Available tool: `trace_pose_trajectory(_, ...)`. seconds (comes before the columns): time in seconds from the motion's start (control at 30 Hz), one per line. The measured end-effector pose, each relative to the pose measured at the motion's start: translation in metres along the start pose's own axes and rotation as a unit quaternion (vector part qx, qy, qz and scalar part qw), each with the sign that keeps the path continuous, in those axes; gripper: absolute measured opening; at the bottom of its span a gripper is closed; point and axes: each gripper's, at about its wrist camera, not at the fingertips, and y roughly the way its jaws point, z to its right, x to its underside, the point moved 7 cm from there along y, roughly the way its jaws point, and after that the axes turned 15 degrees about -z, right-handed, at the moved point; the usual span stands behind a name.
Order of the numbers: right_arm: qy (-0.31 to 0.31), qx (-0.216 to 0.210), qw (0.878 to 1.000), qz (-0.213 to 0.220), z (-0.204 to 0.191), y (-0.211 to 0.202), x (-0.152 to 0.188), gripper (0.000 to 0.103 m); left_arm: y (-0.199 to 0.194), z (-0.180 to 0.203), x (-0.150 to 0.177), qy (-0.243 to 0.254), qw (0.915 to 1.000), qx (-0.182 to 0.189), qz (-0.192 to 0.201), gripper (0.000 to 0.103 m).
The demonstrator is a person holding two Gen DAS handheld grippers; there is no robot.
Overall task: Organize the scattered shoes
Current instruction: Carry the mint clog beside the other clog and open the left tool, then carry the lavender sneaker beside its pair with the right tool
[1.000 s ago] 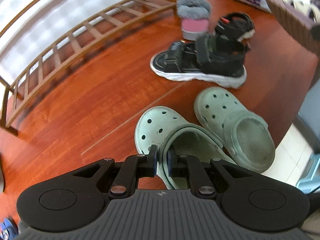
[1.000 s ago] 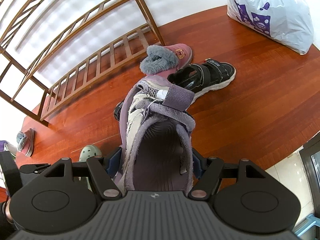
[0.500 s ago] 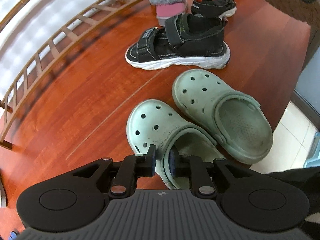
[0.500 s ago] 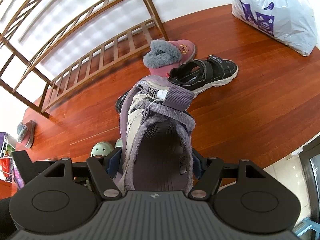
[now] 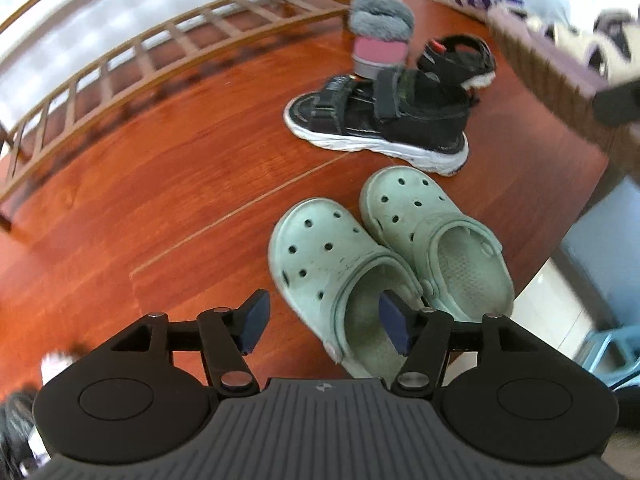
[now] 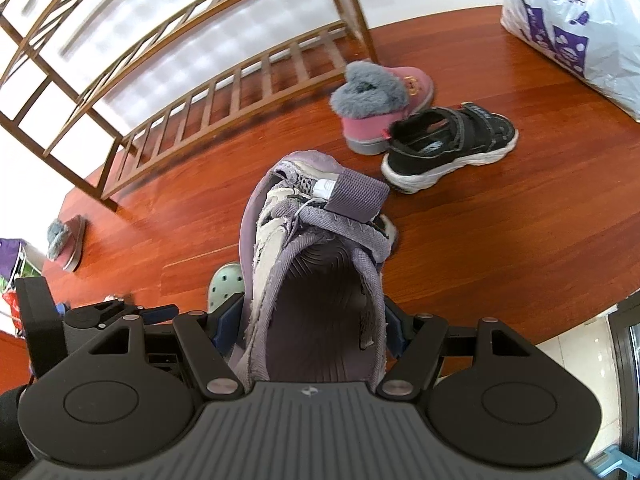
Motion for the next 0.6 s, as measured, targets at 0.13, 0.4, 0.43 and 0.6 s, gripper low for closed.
trace_pose_trajectory(0.13,-0.012,-0.004,1.0,-0.006,-0.023,0.008,0.002,0.075,-0.018,-0.022,0.014,-0.048,0.9987,0.013,0.011,0.069)
trace_pose_trajectory(0.4,-0.033,-0.014,0.999,-0.019,-0.077,0.032,0.013,0.075,-0.048,-0.067,0.048,-0.132,0.9905,0.026,0.028,0.075)
trace_pose_trajectory(0.43,-0.036,-0.016,0.999,-0.021,-0.083,0.036,0.015,0.075,-0.05,-0.07,0.051,-0.136,0.99,0.025,0.03,0.077)
trace_pose_trajectory(0.6,-0.046,-0.022,0.998,-0.03,-0.114,0.053,0.022,0.075,-0.065,-0.099,0.074,-0.155,0.9872,0.004,0.038,0.08)
